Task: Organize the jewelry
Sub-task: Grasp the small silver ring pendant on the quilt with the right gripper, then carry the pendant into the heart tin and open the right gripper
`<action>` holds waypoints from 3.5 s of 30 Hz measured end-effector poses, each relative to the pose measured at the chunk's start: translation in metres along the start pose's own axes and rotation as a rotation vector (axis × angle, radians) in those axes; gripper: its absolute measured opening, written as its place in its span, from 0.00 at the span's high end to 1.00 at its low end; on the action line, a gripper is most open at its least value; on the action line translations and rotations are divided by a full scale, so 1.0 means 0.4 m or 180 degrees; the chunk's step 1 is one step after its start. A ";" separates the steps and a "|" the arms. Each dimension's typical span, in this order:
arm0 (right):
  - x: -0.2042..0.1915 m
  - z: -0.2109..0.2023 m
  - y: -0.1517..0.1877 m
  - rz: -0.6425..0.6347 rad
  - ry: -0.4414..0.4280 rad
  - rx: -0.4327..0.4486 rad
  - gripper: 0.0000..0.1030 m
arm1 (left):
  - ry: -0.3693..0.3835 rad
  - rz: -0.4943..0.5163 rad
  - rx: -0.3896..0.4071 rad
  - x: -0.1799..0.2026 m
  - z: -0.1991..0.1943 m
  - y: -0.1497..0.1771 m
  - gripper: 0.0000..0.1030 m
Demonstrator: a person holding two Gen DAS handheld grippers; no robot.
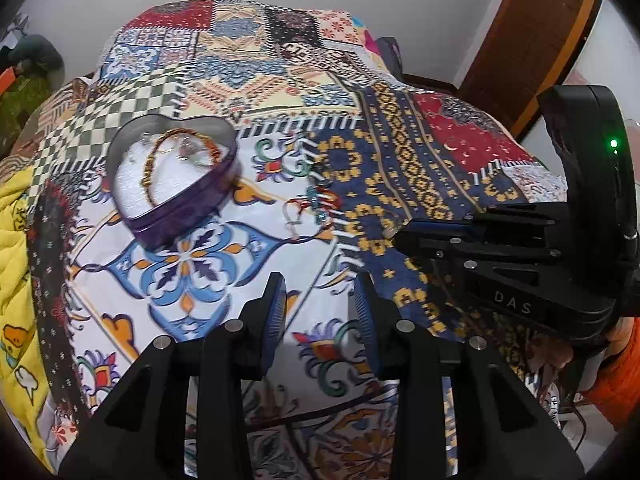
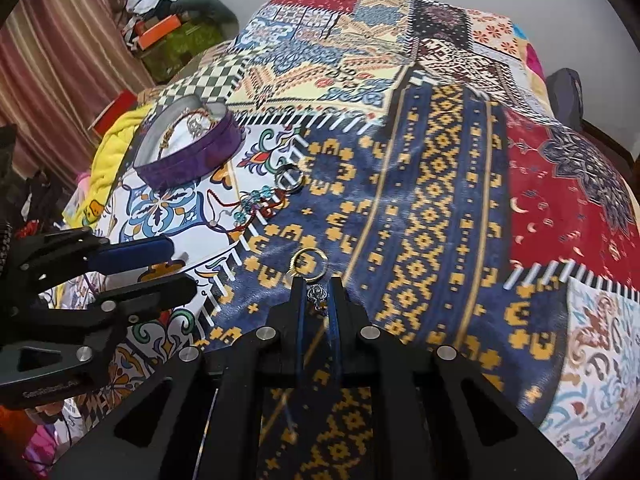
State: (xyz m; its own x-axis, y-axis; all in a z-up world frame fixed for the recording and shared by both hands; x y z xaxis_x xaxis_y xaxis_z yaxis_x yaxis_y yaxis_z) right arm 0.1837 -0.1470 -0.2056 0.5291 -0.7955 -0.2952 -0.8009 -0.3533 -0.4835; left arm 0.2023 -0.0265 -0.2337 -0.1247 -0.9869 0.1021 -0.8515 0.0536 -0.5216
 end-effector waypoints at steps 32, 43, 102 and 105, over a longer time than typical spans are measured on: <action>0.076 -0.127 -0.026 0.0244 0.0003 0.0460 0.91 | 0.0150 0.0243 -0.0074 0.118 0.098 -0.067 0.95; 0.006 -0.133 -0.087 0.0106 -0.0081 0.0570 0.91 | 0.0113 0.0078 0.0296 0.065 -0.040 -0.075 0.95; -0.252 0.181 -0.251 -0.0708 -0.0622 -0.0103 0.91 | -0.0214 -0.0460 0.0554 -0.298 -0.047 -0.163 0.96; -0.256 0.175 -0.248 -0.0739 -0.0609 -0.0104 0.91 | -0.0256 -0.0440 0.0544 -0.297 -0.048 -0.162 0.95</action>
State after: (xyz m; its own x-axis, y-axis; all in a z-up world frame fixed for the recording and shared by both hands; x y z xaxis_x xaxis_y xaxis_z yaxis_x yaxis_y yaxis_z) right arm 0.2287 0.0042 -0.1852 0.7398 -0.5855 -0.3314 -0.6593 -0.5330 -0.5303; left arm 0.2626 0.0903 -0.1959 0.0338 -0.9924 0.1182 -0.7583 -0.1025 -0.6438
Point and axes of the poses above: each gripper's, at about its wrist camera, not at the fingertips, and z roughly the way its jaws point, x to its right, y to its underside, the point moved 2 cm from there along z, roughly the way its jaws point, and after that the axes turned 5 degrees about -y, right-handed, at the moved point
